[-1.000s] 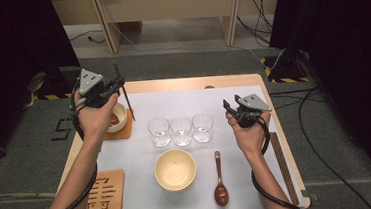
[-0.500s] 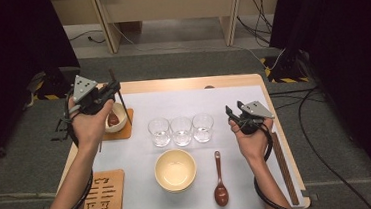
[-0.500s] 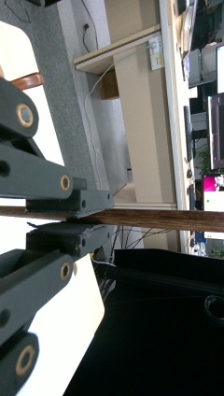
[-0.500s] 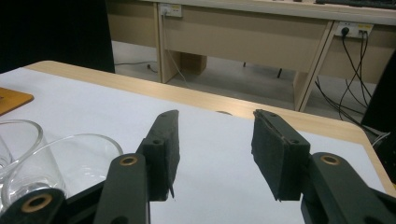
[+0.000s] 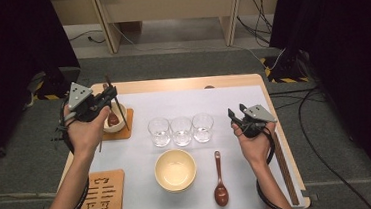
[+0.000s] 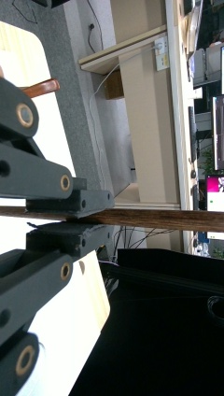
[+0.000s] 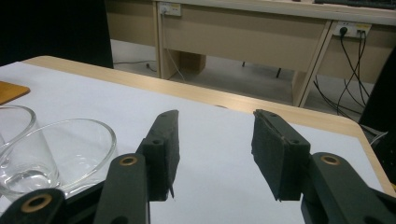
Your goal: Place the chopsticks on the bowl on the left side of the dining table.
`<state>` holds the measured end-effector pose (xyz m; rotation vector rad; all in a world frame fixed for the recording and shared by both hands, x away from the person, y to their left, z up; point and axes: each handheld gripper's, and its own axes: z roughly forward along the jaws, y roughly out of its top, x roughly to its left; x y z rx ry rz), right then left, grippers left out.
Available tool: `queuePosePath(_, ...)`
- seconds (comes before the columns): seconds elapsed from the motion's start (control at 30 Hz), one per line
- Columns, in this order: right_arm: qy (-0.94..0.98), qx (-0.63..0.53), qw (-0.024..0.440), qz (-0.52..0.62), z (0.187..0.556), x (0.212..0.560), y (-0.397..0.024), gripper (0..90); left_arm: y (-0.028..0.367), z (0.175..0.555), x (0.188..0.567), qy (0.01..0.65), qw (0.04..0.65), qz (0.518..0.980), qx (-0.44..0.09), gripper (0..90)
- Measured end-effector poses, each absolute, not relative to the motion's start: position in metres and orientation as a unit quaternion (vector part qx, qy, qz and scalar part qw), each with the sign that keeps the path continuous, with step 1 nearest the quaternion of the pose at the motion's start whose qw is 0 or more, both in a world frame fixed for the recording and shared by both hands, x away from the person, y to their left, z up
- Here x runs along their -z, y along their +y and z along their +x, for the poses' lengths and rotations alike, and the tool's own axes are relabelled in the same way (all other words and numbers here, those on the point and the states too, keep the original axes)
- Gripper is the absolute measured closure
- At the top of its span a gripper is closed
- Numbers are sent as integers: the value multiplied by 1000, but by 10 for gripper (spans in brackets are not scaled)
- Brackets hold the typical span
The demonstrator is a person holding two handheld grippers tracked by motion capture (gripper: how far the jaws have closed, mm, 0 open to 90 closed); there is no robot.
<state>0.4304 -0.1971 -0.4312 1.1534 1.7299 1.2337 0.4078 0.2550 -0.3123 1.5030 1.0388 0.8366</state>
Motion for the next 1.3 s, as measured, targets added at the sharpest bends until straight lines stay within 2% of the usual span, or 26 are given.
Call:
queuePosePath(0.83,676,-474,346,446,421,449,-207,516,262,388,321,440,529,640,-343,830)
queuePosePath(1.3,675,-476,344,446,418,448,-208,516,272,377,327,446,528,639,-338,830)
